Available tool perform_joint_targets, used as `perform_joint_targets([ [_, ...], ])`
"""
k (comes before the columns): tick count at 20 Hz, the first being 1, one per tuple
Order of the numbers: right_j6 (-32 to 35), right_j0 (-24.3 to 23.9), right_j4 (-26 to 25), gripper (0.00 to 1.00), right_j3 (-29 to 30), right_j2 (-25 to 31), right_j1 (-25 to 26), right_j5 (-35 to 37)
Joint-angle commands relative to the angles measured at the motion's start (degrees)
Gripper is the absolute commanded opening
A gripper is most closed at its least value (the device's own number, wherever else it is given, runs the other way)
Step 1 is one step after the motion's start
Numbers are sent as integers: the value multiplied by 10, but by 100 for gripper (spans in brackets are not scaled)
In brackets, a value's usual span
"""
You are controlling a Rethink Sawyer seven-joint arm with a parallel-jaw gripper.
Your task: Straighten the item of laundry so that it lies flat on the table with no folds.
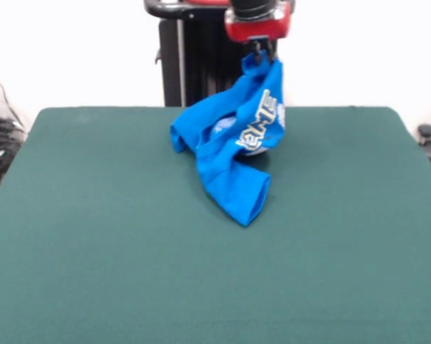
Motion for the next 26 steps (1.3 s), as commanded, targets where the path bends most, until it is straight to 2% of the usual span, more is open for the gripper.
perform_joint_targets([
  [1,195,51,73,0,57,-1,45,-98],
  [2,176,42,69,0,53,9,47,-99],
  [3,159,35,79,100,51,16,44,-88],
  [6,150,57,96,100,23,-22,-12,-14],
  [8,136,84,100,100,-36,-78,-53,68],
  [11,133,96,104,100,-94,-105,-42,105],
  [14,143,122,103,100,-141,-141,-22,93],
  [20,176,193,100,100,-232,-238,51,24],
  [23,173,190,122,100,-248,-235,83,-19],
  [26,183,199,155,100,-259,-241,102,-27],
])
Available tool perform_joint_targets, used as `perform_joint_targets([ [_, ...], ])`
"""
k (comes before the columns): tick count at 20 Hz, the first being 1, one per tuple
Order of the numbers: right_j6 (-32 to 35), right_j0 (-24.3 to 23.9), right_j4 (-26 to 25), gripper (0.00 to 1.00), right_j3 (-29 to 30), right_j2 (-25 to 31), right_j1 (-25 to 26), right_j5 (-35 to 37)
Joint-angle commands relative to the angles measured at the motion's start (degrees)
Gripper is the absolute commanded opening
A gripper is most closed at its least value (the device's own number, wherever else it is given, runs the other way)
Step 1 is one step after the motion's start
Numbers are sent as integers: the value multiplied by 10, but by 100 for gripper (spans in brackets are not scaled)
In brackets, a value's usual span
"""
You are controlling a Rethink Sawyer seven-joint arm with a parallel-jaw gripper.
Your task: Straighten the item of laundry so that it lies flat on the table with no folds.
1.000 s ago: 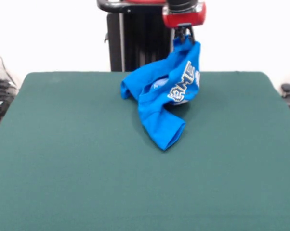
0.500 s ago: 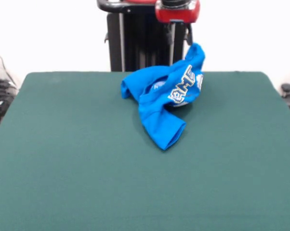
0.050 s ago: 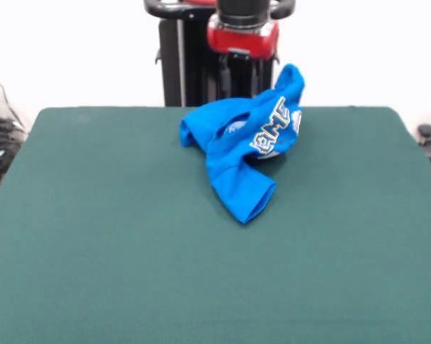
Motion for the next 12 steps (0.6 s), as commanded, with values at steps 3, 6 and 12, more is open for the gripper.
perform_joint_targets([
  [3,196,58,105,100,-139,-77,111,-11],
  [6,209,108,117,100,-202,-154,147,61],
  [12,207,162,139,100,-224,-221,194,74],
])
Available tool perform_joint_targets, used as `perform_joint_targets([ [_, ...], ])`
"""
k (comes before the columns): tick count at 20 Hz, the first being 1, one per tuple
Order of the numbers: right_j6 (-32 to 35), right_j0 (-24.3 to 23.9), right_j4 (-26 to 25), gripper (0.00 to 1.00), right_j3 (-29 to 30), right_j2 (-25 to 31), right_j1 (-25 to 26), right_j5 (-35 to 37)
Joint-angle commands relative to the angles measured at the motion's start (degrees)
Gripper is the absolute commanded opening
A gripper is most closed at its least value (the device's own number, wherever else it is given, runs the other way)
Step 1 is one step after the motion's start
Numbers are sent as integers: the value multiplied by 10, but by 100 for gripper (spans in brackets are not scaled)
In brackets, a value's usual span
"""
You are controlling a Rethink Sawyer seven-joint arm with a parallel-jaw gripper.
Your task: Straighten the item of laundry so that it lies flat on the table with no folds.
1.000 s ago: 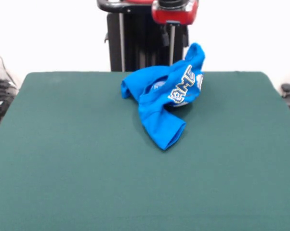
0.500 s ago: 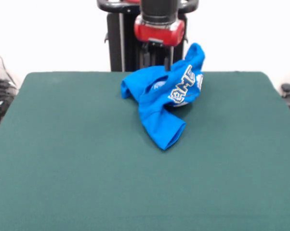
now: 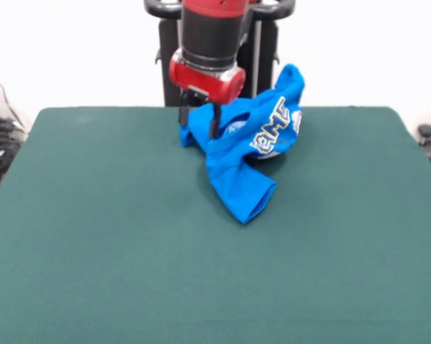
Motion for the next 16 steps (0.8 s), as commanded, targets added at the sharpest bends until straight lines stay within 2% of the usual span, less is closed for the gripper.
perform_joint_targets([
  [1,210,75,52,100,-73,-90,70,77],
  [3,208,79,60,100,-56,-90,72,69],
  [5,194,56,73,100,-25,-52,69,48],
  [12,177,22,98,100,3,-20,52,134],
  [15,167,3,114,100,26,7,52,140],
  [16,162,-7,126,100,38,29,55,122],
])
